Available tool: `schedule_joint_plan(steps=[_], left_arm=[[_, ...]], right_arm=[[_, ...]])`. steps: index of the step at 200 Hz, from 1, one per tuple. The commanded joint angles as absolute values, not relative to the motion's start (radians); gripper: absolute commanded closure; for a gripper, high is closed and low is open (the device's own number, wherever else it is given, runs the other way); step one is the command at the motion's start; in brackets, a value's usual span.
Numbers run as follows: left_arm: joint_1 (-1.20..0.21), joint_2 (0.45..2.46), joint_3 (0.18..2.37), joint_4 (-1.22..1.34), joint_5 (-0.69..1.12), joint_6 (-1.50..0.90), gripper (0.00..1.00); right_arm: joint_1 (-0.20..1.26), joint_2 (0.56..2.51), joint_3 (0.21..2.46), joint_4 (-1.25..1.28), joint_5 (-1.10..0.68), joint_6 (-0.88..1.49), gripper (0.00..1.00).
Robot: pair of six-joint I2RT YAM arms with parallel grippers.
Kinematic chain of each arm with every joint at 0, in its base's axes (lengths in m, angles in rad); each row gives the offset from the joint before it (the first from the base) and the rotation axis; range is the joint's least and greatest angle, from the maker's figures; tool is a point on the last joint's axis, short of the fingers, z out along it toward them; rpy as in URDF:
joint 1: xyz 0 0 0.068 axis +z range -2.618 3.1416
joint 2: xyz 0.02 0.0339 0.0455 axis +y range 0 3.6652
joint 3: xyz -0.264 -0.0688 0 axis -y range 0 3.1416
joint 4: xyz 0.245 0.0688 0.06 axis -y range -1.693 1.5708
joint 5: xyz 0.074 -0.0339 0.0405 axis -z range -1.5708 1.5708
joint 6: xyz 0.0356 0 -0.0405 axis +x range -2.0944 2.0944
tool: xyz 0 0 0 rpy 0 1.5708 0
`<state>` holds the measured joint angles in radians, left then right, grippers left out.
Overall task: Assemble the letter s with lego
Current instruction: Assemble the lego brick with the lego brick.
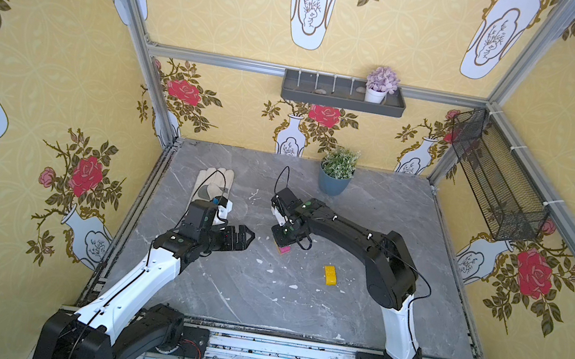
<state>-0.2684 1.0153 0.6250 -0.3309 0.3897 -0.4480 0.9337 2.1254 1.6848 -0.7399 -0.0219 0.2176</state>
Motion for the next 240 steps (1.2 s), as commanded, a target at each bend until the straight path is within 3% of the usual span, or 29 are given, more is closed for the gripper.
schedule_joint_plan(steps=[1,74,240], left_arm=[[-0.267,1.020,0.626,-0.330,0.399,-0.438,0.01],[-0.267,1.023,0.623,-0.329,0.398,-0.438,0.01],[-0.267,1.048,0.623,-0.325,0.398,-0.436,0.01]], right_arm=[[0.940,2.137,1.663,-0.763,0.005,0.250,0.75],[0.957,2.112,1.590,-0.679,-0.035,0.205,0.75],[0.991,2.029,1.338,-0.451,0.084,0.256,0.76]])
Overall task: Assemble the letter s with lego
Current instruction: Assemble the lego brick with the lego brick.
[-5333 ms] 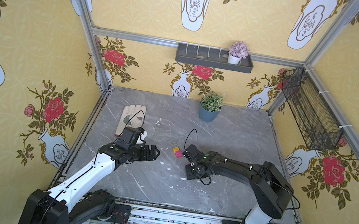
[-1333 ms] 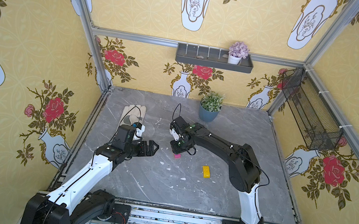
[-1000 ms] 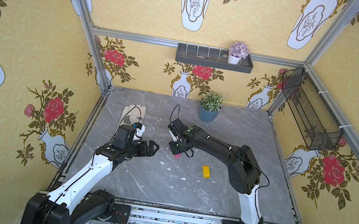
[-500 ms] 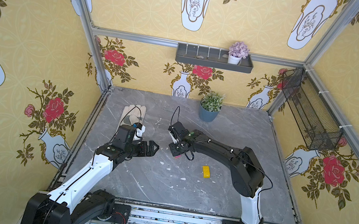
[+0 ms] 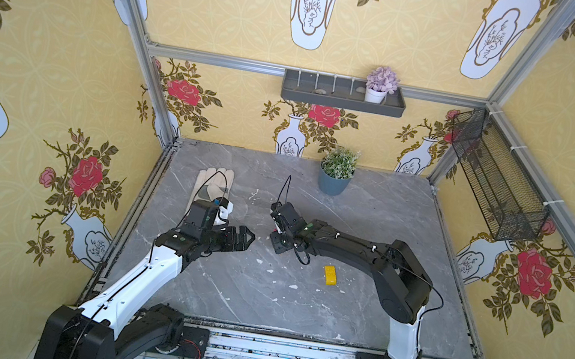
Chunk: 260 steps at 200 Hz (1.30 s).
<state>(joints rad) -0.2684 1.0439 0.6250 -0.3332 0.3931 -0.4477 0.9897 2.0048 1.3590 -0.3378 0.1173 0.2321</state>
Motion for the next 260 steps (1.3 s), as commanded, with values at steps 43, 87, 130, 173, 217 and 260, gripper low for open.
schedule_joint_plan(steps=[43,87,130,173,217,260], left_arm=[[-0.267,1.046,0.623,-0.325,0.398,-0.435,0.01],[-0.267,1.046,0.621,-0.325,0.397,-0.434,0.01],[-0.267,1.048,0.623,-0.326,0.396,-0.435,0.01],[-0.267,1.050,0.624,-0.311,0.405,-0.426,0.01],[-0.278,1.066,0.625,-0.273,0.416,-0.408,0.01],[-0.383,1.092,0.639,-0.283,0.352,-0.400,0.01]], right_arm=[[0.992,2.016,1.352,-0.469,0.101,0.256,0.60],[0.993,2.011,1.376,-0.482,0.115,0.255,0.48],[0.996,1.963,1.365,-0.486,0.117,0.260,0.33],[0.968,1.727,1.259,-0.526,0.064,0.328,0.17],[0.804,1.557,1.169,-0.749,-0.044,0.520,0.17],[0.766,1.535,1.083,-0.915,-0.114,0.596,0.18]])
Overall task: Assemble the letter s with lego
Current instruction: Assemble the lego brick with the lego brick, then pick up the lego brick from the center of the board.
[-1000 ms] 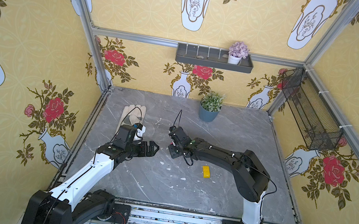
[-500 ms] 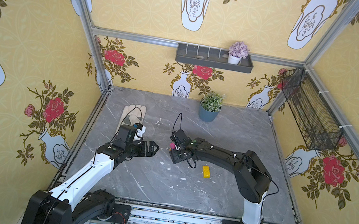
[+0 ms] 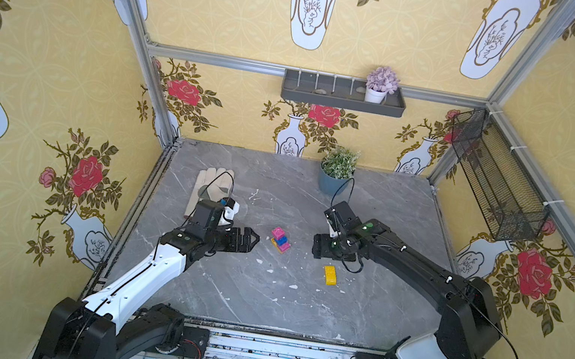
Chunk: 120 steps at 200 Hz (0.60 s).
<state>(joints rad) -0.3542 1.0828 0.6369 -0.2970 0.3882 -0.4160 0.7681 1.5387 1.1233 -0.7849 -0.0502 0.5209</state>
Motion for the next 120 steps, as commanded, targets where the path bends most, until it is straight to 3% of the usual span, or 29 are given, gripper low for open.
schedule_joint_plan(steps=[1,120], left_arm=[[-0.383,1.092,0.638,-0.283,0.351,-0.400,0.01],[-0.384,1.010,0.642,-0.326,0.333,-0.422,0.01]], right_arm=[[0.767,1.535,1.079,-0.913,-0.114,0.597,0.18],[0.772,1.780,1.078,-0.753,-0.044,0.521,0.31]])
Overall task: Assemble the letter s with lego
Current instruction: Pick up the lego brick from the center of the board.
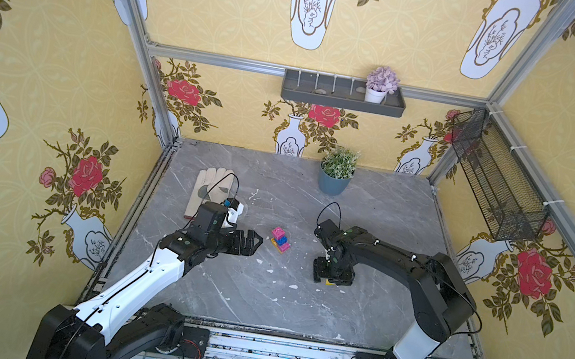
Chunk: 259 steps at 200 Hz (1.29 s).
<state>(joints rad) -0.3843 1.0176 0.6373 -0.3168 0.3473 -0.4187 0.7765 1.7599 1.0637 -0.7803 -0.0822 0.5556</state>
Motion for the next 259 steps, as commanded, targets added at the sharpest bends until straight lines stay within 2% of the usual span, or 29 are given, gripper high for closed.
schedule_joint_plan(steps=[1,40,83,93,138,180,210,259], left_arm=[[-0.384,1.010,0.641,-0.326,0.333,-0.421,0.01],[-0.384,0.989,0.641,-0.338,0.324,-0.426,0.01],[-0.384,0.978,0.638,-0.340,0.317,-0.434,0.01],[-0.384,0.973,0.640,-0.342,0.316,-0.434,0.01],[-0.384,0.955,0.643,-0.350,0.310,-0.435,0.01],[-0.384,0.917,0.659,-0.380,0.245,-0.446,0.01],[-0.382,0.856,0.682,-0.431,0.111,-0.478,0.01],[-0.382,0.737,0.751,-0.565,-0.143,-0.501,0.01]], right_arm=[[0.772,1.781,1.078,-0.753,-0.043,0.521,0.31],[0.769,1.788,1.090,-0.742,-0.039,0.501,0.43],[0.766,1.790,1.100,-0.738,-0.030,0.479,0.66],[0.767,1.789,1.106,-0.743,-0.029,0.475,0.69],[0.810,1.753,1.147,-0.783,-0.014,0.466,0.72],[1.055,1.763,1.250,-0.811,-0.064,0.383,0.71],[1.156,1.862,1.339,-0.795,-0.084,0.318,0.71],[1.169,2.095,1.564,-0.782,-0.113,0.158,0.70]])
